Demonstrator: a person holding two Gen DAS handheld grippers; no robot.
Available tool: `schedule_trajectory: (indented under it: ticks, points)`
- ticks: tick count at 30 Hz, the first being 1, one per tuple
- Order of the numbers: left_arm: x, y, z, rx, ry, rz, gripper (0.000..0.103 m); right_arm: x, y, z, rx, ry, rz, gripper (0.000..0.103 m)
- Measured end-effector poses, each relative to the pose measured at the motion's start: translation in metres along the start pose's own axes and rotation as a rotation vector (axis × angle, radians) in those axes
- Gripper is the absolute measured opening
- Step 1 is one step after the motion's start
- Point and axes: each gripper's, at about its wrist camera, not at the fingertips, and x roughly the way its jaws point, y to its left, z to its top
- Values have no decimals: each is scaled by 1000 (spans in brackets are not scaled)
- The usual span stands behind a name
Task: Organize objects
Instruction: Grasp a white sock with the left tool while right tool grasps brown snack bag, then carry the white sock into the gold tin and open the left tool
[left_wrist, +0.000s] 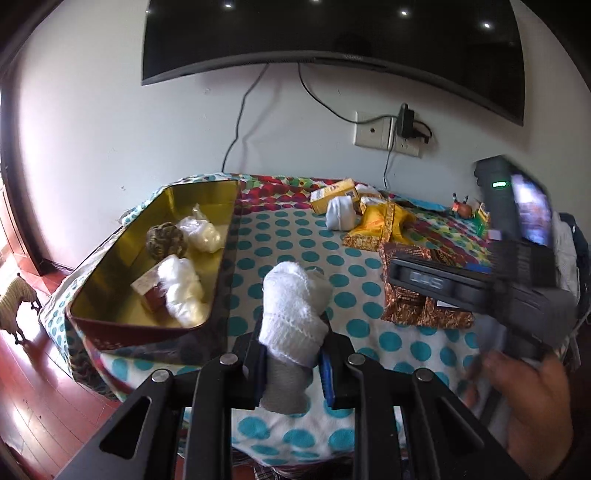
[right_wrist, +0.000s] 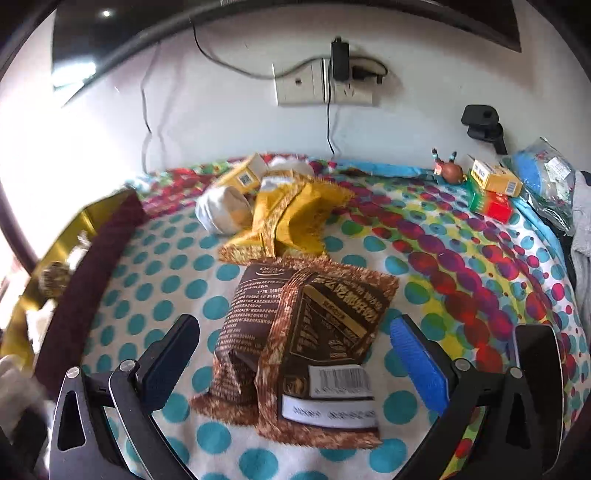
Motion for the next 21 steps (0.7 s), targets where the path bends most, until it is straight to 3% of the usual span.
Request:
schedule_trajectory:
  ticks: [4,7,9,14,21]
  points:
    - [-12,8,-3,-12,-30,-10,23,31,7,2,70,108,-76,103]
    - [-18,11,-4,-20,-45,-22,23,54,12,4,50,191,-109,103]
    - [-21,14,-4,-32,-53,-35,23,56,14,6,40,181,-84,101]
    - [-20,19,-3,-49,-58,-51,23,48,21,5,9,129,-45,83]
    - [-18,25,-5,-72,-55,-43,23,46,23,6,15,106,-14,81]
